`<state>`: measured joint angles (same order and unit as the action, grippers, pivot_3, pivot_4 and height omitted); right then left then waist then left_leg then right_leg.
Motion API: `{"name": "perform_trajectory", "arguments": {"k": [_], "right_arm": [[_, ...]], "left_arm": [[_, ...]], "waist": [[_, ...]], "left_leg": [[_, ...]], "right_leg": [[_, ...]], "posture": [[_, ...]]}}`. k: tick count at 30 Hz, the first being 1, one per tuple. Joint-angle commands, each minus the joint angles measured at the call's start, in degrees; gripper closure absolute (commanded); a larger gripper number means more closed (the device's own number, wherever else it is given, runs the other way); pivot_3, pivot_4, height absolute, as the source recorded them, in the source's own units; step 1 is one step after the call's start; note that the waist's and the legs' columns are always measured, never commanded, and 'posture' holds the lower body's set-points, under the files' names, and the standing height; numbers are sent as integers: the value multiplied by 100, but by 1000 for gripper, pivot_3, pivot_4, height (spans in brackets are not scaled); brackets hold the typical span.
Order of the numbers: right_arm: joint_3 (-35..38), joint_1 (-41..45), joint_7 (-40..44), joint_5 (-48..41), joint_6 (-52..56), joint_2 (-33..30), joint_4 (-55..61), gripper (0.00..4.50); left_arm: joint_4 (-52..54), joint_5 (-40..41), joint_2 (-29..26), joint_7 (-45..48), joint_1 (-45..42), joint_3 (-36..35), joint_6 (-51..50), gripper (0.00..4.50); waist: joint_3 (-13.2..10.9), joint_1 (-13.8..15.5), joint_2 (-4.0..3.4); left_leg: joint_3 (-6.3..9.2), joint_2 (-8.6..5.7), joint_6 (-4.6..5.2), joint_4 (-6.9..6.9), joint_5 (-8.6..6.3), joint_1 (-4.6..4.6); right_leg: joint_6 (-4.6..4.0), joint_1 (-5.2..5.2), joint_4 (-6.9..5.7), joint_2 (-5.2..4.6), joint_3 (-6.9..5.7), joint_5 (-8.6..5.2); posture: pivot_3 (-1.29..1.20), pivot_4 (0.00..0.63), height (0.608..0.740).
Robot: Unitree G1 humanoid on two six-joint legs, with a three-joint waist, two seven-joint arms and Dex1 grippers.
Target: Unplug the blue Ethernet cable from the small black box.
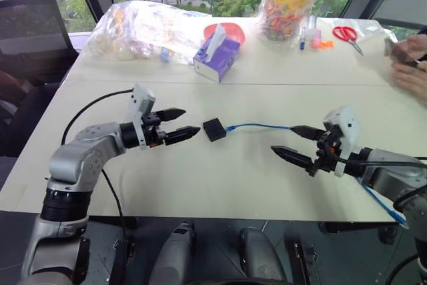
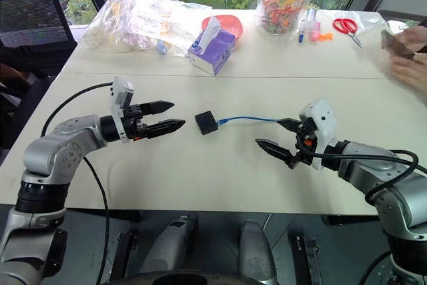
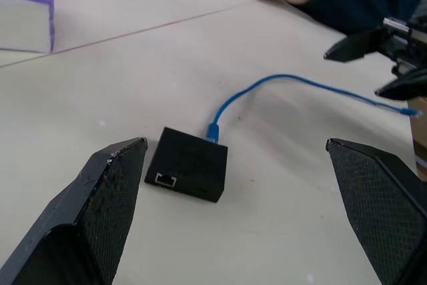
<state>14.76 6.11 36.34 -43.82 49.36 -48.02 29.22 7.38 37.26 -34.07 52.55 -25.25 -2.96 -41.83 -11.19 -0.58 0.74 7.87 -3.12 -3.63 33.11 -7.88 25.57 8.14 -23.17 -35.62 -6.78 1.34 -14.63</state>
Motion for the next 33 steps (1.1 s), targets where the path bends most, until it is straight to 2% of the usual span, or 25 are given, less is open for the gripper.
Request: {"name": "perform_trajectory", "arguments": {"k": [1, 15, 21, 27, 30, 33], "right_arm": [[81, 180, 155, 22, -157, -97, 91, 0], [-602, 796, 343, 333, 144, -317, 5, 0], [-1189, 1658, 698, 639, 158, -488, -456, 0], [-2544, 3159, 1585, 1582, -202, -526, -1604, 0], [-3462, 3961, 2175, 2354, -766, -135, -2668, 0], [-4011, 4617, 2612, 2964, -1354, 375, -3812, 0]], "left_arm": [[107, -5, -137, 166, -54, -24, 80, 41], [181, 10, -290, 200, -183, -87, -56, 41], [59, -48, -306, 266, -366, 1, -45, 41], [113, -74, -251, 200, -388, 42, -6, 41], [276, -196, -225, 113, -231, 95, 154, 41], [413, -337, -190, 0, -87, 112, 335, 41]], "waist": [[0, 0, 0], [0, -3, 0], [-1, -17, -1], [-1, -39, -2], [-1, -65, -2], [-4, -76, -1]], "left_leg": [[0, 0, 0, 0, 0, 0], [0, 0, 0, 0, 0, 0], [0, 0, 0, 0, 0, 1], [-4, 1, 0, -1, 0, 0], [-5, -1, 0, -2, 0, 0], [-9, 0, -1, -3, 0, -6]], "right_leg": [[0, 0, 0, 0, 0, 0], [0, -1, 0, -1, 0, 0], [0, -2, 0, -1, 0, 0], [1, -8, -6, 1, 1, 0], [2, -9, -5, 1, 1, 1], [4, -9, -11, 3, 4, 2]], "posture": [[0, 150, 728], [0, 150, 728], [0, 150, 728], [0, 150, 728], [0, 150, 728], [0, 150, 728]]}}
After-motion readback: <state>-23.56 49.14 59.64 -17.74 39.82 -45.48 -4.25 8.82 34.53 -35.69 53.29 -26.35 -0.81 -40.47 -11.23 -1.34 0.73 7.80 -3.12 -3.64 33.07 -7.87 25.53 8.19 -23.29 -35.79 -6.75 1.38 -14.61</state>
